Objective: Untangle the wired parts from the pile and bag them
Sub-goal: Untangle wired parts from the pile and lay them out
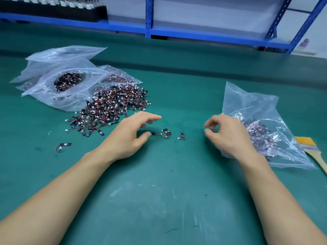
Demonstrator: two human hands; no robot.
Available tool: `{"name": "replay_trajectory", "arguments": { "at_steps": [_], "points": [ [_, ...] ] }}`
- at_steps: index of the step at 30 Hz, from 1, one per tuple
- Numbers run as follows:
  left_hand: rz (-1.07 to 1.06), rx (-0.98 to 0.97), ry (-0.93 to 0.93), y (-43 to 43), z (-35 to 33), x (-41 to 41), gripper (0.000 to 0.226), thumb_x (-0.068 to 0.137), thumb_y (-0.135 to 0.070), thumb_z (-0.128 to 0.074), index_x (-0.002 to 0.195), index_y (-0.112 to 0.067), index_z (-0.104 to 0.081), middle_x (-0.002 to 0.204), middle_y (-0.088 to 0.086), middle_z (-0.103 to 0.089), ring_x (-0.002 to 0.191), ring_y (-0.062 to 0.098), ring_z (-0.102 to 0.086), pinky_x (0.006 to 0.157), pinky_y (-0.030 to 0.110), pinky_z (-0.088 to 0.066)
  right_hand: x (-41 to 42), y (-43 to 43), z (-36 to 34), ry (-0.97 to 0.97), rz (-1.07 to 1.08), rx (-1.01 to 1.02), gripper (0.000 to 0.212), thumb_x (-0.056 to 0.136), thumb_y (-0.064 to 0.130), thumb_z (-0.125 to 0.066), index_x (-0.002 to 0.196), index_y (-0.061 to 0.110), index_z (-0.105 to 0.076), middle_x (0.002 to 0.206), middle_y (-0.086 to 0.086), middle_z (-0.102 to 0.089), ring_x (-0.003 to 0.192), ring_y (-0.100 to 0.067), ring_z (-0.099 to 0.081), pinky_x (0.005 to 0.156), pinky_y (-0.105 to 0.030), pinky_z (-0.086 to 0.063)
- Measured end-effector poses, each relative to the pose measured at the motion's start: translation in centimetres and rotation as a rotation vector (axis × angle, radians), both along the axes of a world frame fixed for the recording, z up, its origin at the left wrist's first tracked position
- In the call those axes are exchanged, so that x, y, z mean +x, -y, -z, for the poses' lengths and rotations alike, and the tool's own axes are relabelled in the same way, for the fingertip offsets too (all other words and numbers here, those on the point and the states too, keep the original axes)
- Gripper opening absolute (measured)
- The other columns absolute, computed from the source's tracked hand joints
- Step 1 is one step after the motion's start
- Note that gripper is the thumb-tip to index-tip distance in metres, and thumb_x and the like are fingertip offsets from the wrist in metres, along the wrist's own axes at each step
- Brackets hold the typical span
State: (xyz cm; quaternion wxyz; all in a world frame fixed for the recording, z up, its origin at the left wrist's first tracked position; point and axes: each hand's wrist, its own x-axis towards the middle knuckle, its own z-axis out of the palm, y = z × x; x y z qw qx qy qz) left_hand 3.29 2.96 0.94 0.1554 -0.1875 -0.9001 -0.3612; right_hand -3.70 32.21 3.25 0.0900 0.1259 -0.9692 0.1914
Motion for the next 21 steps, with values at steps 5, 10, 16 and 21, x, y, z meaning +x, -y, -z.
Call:
{"name": "replay_trajectory", "arguments": {
  "at_steps": [5,10,16,21],
  "points": [
    [-0.062,-0.17,0.054,0.2,0.2,-0.8,0.025,0.089,-0.011,-0.07,0.111,-0.023,-0.073,0.103,-0.008,-0.065,0.1,0.014,-0.056,0.094,0.033,-0.045,0.8,3.1,1.7,0.009,-0.43,-0.111,0.037,0.091,0.006,-0.059,0.122,0.023,-0.068,0.114,0.008,-0.055,0.092,-0.005,-0.05,0.087,-0.034,-0.046],
    [-0.155,-0.238,0.027,1.0,0.0,-1.1,0.012,0.089,-0.021,-0.073,0.096,-0.03,-0.077,0.083,-0.013,-0.062,0.083,0.012,-0.05,0.08,0.031,-0.043,0.5,3.8,2.2,0.036,-0.493,-0.047,0.024,0.095,0.014,-0.061,0.113,0.026,-0.073,0.107,0.012,-0.057,0.103,-0.014,-0.05,0.093,-0.036,-0.046],
    [-0.296,-0.195,0.038,0.6,0.3,-1.4,0.016,0.085,-0.025,-0.075,0.1,-0.028,-0.075,0.069,-0.022,-0.062,0.064,-0.006,-0.05,0.072,0.029,-0.046,0.4,3.4,2.2,0.036,-0.429,-0.136,0.014,0.092,0.019,-0.071,0.104,0.024,-0.076,0.084,0.017,-0.053,0.074,-0.003,-0.052,0.075,-0.023,-0.042],
    [-0.352,-0.076,0.073,-0.6,0.7,-1.7,0.021,0.083,-0.035,-0.078,0.102,-0.029,-0.072,0.067,-0.023,-0.065,0.065,-0.013,-0.053,0.071,0.026,-0.045,0.4,3.7,2.2,0.031,-0.345,-0.211,0.019,0.086,0.024,-0.079,0.104,0.021,-0.074,0.077,0.012,-0.061,0.064,-0.004,-0.052,0.071,-0.029,-0.047]
  ]
}}
